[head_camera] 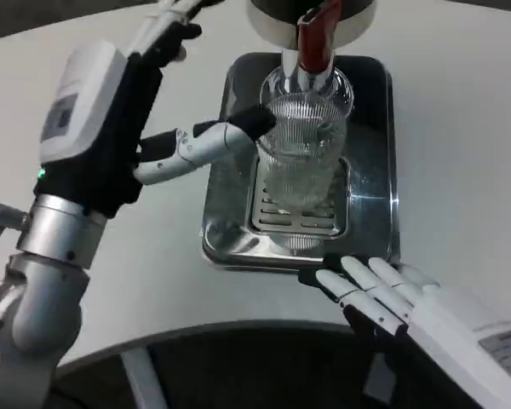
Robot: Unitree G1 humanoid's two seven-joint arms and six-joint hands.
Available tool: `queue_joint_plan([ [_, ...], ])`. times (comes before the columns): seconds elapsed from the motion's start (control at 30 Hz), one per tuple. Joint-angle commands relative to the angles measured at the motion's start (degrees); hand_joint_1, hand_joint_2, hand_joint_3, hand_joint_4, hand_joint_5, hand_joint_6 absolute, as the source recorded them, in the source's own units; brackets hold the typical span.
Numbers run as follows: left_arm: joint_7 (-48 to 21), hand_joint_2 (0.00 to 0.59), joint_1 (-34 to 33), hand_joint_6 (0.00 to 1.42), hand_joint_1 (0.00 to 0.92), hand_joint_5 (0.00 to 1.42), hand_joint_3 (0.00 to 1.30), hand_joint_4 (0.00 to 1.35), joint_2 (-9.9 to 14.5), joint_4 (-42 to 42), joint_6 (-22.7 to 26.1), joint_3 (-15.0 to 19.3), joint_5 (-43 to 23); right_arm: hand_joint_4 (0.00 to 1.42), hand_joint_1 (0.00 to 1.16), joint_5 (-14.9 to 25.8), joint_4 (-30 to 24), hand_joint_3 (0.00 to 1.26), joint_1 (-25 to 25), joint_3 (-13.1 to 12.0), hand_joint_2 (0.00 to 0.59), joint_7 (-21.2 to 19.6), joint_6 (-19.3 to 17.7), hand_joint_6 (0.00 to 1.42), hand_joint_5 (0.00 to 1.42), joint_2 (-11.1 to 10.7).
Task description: Grasp the cup under the faucet to collect the drink, then remove the cup.
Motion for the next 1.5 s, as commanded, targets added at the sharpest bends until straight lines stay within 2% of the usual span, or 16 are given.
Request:
queue_joint_plan([
  [0.03,-3.3,0.075,-0.3,0.38,0.052,0.33,0.26,0.18,0.9,-3.8,-1.5,2.7,-5.6,0.00,0.46,-1.7,-0.8,0.08,-1.1,1.2,0.460,0.2,0.9,0.00,0.00,4.0],
  [0.13,-6.5,0.081,-2.6,0.41,0.003,0.40,0.31,0.28,1.1,-4.8,-1.0,3.8,-10.5,0.00,0.46,-3.0,-0.8,0.09,-1.3,2.5,0.460,0.1,1.6,0.00,0.00,4.4],
  [0.27,-12.9,0.083,-8.1,0.44,0.000,0.45,0.37,0.34,1.5,-6.6,2.2,4.7,-19.2,0.00,0.46,-4.1,-0.8,0.09,-1.4,3.9,0.460,-0.3,1.7,0.00,0.00,4.6],
  [0.4,-19.1,0.088,-14.5,0.44,0.000,0.45,0.37,0.35,2.0,-7.7,8.7,5.0,-27.0,0.00,0.46,-4.5,-0.8,0.09,-1.4,4.3,0.460,-0.6,1.7,0.00,0.00,4.4],
  [0.6,-23.9,0.092,-21.7,0.42,0.000,0.43,0.35,0.34,2.0,-7.7,16.5,4.8,-32.9,0.00,0.46,-4.3,-0.8,0.10,-1.1,4.3,0.460,-0.9,1.2,0.00,0.00,4.3],
  [0.73,-26.9,0.094,-25.4,0.42,0.000,0.42,0.33,0.31,1.7,-6.3,21.4,3.9,-35.4,0.00,0.46,-3.8,-0.8,0.10,-0.7,4.0,0.460,-1.1,0.4,0.00,0.00,4.3],
  [0.87,-30.3,0.090,-28.0,0.39,0.000,0.35,0.26,0.22,1.9,-4.0,25.3,2.6,-36.7,0.00,0.46,-3.2,-0.8,0.10,0.0,3.5,0.460,-1.3,-0.8,0.00,0.00,4.7],
  [1.03,-34.5,0.092,-28.6,0.35,0.000,0.29,0.22,0.16,1.9,-1.5,29.1,1.4,-38.0,0.00,0.46,-2.1,-0.8,0.10,0.9,2.4,0.460,-1.5,-2.4,0.00,0.00,5.2],
  [1.5,-38.9,0.093,-25.3,0.30,0.000,0.24,0.17,0.12,1.1,1.0,30.7,-0.4,-37.0,0.00,0.46,0.6,-0.8,0.10,2.6,0.2,0.460,-1.3,-4.7,0.00,0.00,5.6],
])
